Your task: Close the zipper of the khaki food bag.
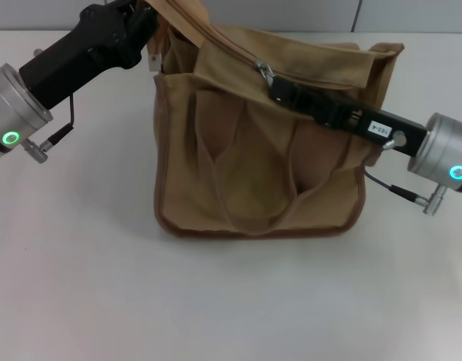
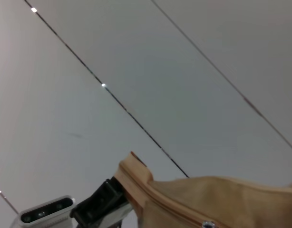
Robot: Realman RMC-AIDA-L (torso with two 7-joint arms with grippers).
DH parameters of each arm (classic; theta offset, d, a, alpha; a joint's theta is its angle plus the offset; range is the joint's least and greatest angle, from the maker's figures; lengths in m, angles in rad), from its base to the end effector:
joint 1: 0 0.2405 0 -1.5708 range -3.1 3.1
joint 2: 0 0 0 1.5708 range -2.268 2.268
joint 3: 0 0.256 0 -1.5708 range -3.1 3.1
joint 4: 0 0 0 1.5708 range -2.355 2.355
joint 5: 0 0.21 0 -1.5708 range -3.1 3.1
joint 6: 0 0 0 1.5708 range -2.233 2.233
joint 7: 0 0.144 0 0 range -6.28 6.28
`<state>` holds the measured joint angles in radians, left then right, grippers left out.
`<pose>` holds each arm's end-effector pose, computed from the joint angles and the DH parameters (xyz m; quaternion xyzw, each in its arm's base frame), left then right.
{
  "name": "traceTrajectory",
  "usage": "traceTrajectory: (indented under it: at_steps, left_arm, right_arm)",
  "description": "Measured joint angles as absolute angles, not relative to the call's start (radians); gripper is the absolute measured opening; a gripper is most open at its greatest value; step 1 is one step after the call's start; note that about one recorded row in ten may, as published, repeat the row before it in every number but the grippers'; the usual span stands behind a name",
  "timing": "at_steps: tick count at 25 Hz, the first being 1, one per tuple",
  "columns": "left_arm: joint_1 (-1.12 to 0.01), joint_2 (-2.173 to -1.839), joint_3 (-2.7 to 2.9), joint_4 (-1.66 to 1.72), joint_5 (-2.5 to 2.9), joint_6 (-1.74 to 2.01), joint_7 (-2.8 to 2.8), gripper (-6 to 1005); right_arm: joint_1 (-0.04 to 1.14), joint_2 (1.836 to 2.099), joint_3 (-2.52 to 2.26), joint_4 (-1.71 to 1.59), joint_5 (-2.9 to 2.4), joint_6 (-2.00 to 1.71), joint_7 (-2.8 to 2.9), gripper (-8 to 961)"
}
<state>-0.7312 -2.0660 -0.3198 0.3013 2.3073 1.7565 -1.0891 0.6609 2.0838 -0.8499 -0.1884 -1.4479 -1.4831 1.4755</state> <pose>-0.2262 0.3520 0.0208 -0.8082 -0.1923 -0.5113 0.2202 0.2130 0.3408 -0.0501 -0.8068 0.3859 0.4439 0.0561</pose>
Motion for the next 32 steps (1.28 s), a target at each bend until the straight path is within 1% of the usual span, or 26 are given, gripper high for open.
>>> traceTrajectory:
  at_steps: [8,13,18,20,24,26,29,32]
  left_arm:
    - [-0.711,-2.065,-0.327,0.306,2.303,1.756,-1.089,32]
    - [-0.704,-2.065,-0.328,0.307,2.302,1.756,-1.089,33]
    - [-0.699,-2.065,-0.328,0.306,2.302,1.750,-1.089,34]
    - [-0.697,-2.065,-0.329,0.303,2.301,1.743,-1.089,34]
    - [-0.695,-2.065,-0.327,0.301,2.301,1.735,-1.089,35]
    - [-0.692,-2.065,-0.326,0.301,2.301,1.735,-1.089,35]
    - [-0.685,-2.067,-0.327,0.301,2.301,1.733,-1.089,36]
    - [-0.675,-2.068,-0.329,0.299,2.301,1.732,-1.074,36]
  right_arm:
    - [0.581,2.079,-0.850,-0.205,-1.454,-1.480,1.488,-4]
    - [0.501,2.075,-0.849,-0.258,-1.453,-1.481,1.517,-5]
    - [0.431,2.060,-0.823,-0.292,-1.449,-1.493,1.535,-5]
    - [0.399,2.047,-0.785,-0.294,-1.449,-1.510,1.535,-6]
    - [0.364,2.041,-0.725,-0.300,-1.449,-1.552,1.525,-3]
    - [0.336,2.041,-0.676,-0.315,-1.449,-1.585,1.509,1]
    - [0.292,2.048,-0.587,-0.328,-1.449,-1.648,1.435,9]
    - [0.267,2.054,-0.532,-0.328,-1.451,-1.691,1.375,121]
